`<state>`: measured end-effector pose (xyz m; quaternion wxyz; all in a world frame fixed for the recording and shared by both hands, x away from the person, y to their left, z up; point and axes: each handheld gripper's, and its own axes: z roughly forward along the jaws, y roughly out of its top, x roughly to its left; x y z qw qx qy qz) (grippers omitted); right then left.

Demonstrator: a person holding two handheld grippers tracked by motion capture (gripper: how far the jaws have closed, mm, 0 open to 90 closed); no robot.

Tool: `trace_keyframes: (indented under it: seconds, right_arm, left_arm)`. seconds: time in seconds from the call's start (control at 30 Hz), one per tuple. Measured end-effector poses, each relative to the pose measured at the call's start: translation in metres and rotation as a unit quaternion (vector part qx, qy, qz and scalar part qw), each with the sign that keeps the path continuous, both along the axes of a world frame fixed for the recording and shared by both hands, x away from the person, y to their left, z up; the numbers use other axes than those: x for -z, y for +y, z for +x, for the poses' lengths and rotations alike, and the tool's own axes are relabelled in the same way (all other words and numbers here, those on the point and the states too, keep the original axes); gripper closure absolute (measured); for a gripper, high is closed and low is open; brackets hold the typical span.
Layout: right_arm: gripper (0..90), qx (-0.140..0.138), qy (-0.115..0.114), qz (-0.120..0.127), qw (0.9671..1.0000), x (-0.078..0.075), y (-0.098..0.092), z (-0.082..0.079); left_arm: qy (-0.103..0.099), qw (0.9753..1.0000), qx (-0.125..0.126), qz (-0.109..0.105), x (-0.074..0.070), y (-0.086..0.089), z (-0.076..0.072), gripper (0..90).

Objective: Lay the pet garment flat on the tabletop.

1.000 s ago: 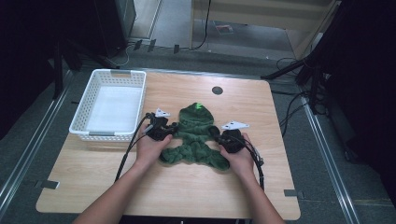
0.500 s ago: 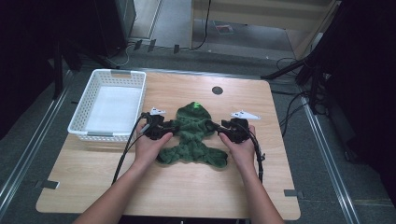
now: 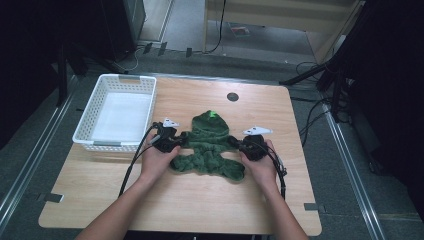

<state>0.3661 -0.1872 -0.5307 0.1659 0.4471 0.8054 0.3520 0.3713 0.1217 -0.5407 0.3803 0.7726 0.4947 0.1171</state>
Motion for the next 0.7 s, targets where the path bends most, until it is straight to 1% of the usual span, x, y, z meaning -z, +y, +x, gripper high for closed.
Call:
trace_keyframes:
  seconds: [0.03,0.07,0.13,0.17,0.2,0.27,0.3,0.33,0.4,0.43,0.47,0.53,0.57,0.6,0.63,0.67,0.7]
  right_arm:
    - [87.6,0.002,0.004,0.007,1.0,0.002,-0.003,-0.001]
    - [87.6,0.003,0.012,0.011,0.9999,0.002,-0.005,-0.002]
    - [87.0,0.003,0.018,0.012,0.9998,0.002,-0.005,-0.002]
    - [85.3,0.003,0.021,0.015,0.9997,0.001,-0.005,-0.002]
    - [81.9,0.003,0.02,0.025,0.9995,-0.002,-0.005,-0.002]
    - [64.4,-0.001,0.008,0.046,0.9989,-0.009,-0.006,-0.004]
    - [59.6,-0.004,0.0,0.055,0.9985,-0.014,-0.008,-0.007]
    - [57.4,-0.005,-0.007,0.062,0.998,-0.019,-0.009,-0.009]
    - [52.2,0.0,-0.028,0.066,0.9974,-0.029,-0.009,-0.016]
    - [51.6,0.005,-0.039,0.064,0.9972,-0.034,-0.009,-0.021]
    - [51.2,0.011,-0.052,0.064,0.9966,-0.038,-0.008,-0.026]
    - [52.5,0.027,-0.082,0.072,0.9937,-0.044,-0.005,-0.04]
    - [53.5,0.028,-0.086,0.077,0.9929,-0.045,-0.001,-0.046]
    - [54.1,0.018,-0.079,0.079,0.9935,-0.044,0.004,-0.052]
    - [54.0,0.003,-0.062,0.075,0.9952,-0.041,0.011,-0.055]
    - [53.9,-0.011,-0.039,0.068,0.9969,-0.036,0.02,-0.058]
    - [53.9,-0.027,-0.023,0.063,0.9974,-0.03,0.027,-0.059]
  left_arm:
    - [0.0,1.0,-0.001,0.0,0.001,0.0,0.0,87.1]
    - [0.0,1.0,-0.002,-0.003,0.002,0.0,0.0,87.0]
    - [0.001,1.0,0.0,-0.007,0.002,-0.002,-0.001,85.3]
    - [0.0,1.0,0.004,-0.009,0.001,-0.004,-0.002,80.9]
    - [-0.007,0.9999,0.007,-0.008,-0.001,-0.006,-0.004,72.7]
    - [-0.025,0.9997,0.007,0.002,-0.008,-0.007,-0.008,55.4]
    - [-0.028,0.9996,0.009,-0.004,-0.012,-0.006,-0.01,50.3]
    - [-0.032,0.9994,0.011,-0.008,-0.016,-0.005,-0.013,48.0]
    - [-0.043,0.9988,0.009,-0.023,-0.025,-0.003,-0.018,44.5]
    - [-0.048,0.9983,0.014,-0.029,-0.03,-0.002,-0.02,43.4]
    - [-0.054,0.9979,0.016,-0.031,-0.034,-0.001,-0.023,43.0]
    - [-0.065,0.997,0.016,-0.038,-0.039,-0.003,-0.032,43.0]
    - [-0.067,0.9967,0.021,-0.04,-0.039,-0.007,-0.037,43.3]
    - [-0.063,0.9967,0.032,-0.04,-0.037,-0.012,-0.042,43.5]
    - [-0.06,0.9966,0.046,-0.033,-0.034,-0.019,-0.047,43.8]
    - [-0.055,0.9966,0.057,-0.022,-0.03,-0.026,-0.051,43.8]
    - [-0.053,0.9966,0.062,-0.01,-0.026,-0.033,-0.053,43.8]
